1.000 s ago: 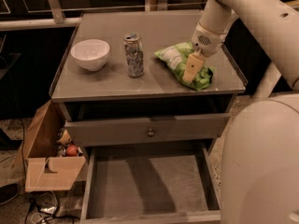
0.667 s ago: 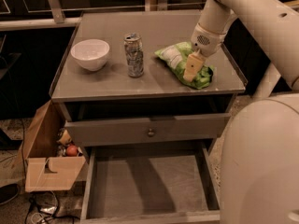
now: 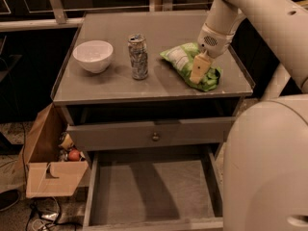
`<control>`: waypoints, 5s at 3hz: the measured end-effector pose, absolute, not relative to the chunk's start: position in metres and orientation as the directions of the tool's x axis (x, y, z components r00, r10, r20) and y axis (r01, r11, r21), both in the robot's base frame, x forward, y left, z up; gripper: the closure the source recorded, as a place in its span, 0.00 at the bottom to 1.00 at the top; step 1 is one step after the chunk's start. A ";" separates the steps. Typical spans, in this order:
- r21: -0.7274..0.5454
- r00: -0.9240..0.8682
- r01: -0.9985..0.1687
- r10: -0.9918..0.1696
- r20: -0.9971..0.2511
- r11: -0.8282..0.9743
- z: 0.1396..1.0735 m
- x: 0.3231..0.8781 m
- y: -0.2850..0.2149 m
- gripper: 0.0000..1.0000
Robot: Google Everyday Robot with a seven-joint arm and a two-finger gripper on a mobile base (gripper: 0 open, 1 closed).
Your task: Place green rice chip bag into middle drawer
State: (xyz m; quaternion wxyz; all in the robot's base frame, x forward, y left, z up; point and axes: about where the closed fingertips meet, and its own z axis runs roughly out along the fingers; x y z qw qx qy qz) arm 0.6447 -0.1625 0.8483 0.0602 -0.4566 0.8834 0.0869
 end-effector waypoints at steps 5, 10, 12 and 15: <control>-0.061 -0.417 -0.866 -0.785 -0.458 0.496 0.971 0.567 -0.244 1.00; 0.001 -0.447 -0.856 -0.740 -0.503 0.517 0.966 0.471 -0.272 1.00; 0.112 -0.491 -0.857 -0.731 -0.474 0.502 0.900 0.425 -0.279 1.00; 0.203 -0.491 -0.869 -0.735 -0.468 0.451 0.843 0.405 -0.246 1.00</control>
Offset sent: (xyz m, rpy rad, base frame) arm -0.0504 -0.0513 0.1130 0.0879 -0.1952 0.0670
